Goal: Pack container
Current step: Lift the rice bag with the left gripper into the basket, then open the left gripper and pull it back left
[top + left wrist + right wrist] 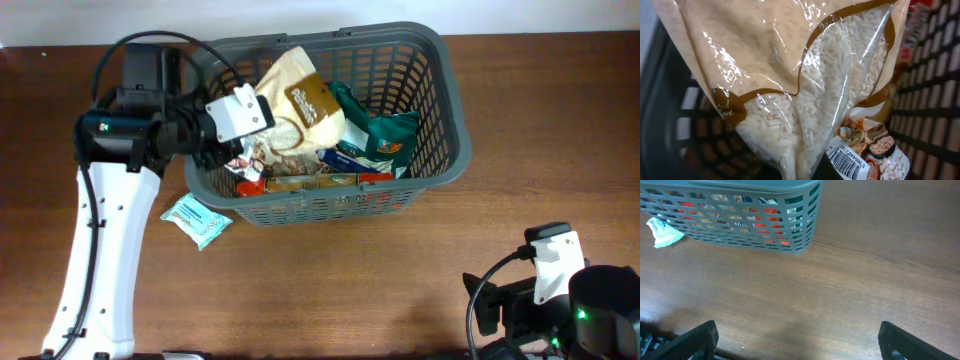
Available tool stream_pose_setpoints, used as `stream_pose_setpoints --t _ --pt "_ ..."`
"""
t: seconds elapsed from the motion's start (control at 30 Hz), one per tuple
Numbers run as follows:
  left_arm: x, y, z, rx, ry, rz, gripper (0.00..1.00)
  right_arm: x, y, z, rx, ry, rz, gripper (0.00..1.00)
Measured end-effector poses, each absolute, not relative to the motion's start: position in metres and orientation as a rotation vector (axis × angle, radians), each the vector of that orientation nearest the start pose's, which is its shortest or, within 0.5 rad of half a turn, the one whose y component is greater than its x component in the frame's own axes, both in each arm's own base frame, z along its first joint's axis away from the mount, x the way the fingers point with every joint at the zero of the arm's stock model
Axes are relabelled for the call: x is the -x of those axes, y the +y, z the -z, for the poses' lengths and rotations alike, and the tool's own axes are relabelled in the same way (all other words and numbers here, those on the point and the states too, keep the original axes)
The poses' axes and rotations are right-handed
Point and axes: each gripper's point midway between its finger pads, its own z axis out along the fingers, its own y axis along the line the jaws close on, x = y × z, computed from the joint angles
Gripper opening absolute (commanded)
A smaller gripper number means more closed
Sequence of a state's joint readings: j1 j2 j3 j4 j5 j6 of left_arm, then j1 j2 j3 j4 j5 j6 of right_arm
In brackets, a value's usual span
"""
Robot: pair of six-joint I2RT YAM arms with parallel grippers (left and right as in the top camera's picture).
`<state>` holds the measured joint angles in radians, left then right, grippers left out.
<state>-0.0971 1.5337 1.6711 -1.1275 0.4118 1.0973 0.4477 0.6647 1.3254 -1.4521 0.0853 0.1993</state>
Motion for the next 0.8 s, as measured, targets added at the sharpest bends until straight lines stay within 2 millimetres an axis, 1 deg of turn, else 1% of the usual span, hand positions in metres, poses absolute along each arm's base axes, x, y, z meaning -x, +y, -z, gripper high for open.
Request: stream_pose_setpoints --t 0.07,0.1,0.13,0.17,0.27,0.33,0.43,0.5,0.57,0.6,0.67,0.73,0.77,0.8 --pt "-0.361 -0.105 -0.276 -1.509 1.933 0.11 0.02 -0.134 0.048 -0.3 0.253 2.355 -0.213 0.99" --pt "-0.36 -0.106 -0.275 -1.511 1.934 0.113 0.22 -0.134 0.048 -0.3 0.253 2.355 -0.213 0.99" --pt "-0.36 -0.105 -0.275 -1.514 1.933 0.113 0.93 -0.134 0.048 -0.3 0.253 2.355 -0.213 0.99" --pt "-0.36 -0.106 -0.276 -1.518 1.926 0.114 0.99 -0.134 0.048 -0.3 0.252 2.355 -0.213 0.99" --pt "-0.364 -0.109 -0.283 -1.492 1.904 0.116 0.99 -0.134 0.048 -0.3 0.253 2.355 -0.213 0.99" --pt "-0.367 -0.109 -0.296 -1.448 1.902 0.11 0.99 -0.134 0.048 -0.3 0.253 2.355 -0.213 0.99" --pt "-0.373 -0.105 -0.335 -1.33 1.884 0.059 0.99 -0.134 0.048 -0.3 0.253 2.355 -0.213 0.99" --pt "-0.371 -0.093 -0.365 -1.202 1.89 0.003 0.99 -0.134 0.048 -0.3 0.252 2.355 -0.214 0.99" --pt "-0.363 -0.071 -0.394 -1.024 1.917 -0.058 0.99 -0.134 0.048 -0.3 0.253 2.355 -0.213 0.99" --pt "-0.359 -0.058 -0.403 -0.94 1.937 -0.085 0.99 -0.134 0.048 -0.3 0.253 2.355 -0.213 0.99" --pt "-0.348 -0.023 -0.421 -0.725 1.98 -0.132 0.99 -0.134 0.048 -0.3 0.252 2.355 -0.213 0.99" --pt "-0.338 0.013 -0.431 -0.53 2.005 -0.165 0.99 -0.134 0.048 -0.3 0.252 2.355 -0.214 0.99" --pt "-0.334 0.029 -0.432 -0.449 2.009 -0.167 0.99 -0.134 0.048 -0.3 0.253 2.355 -0.213 0.99" --pt "-0.33 0.042 -0.429 -0.387 2.012 -0.154 0.99 -0.134 0.048 -0.3 0.253 2.355 -0.214 0.99"
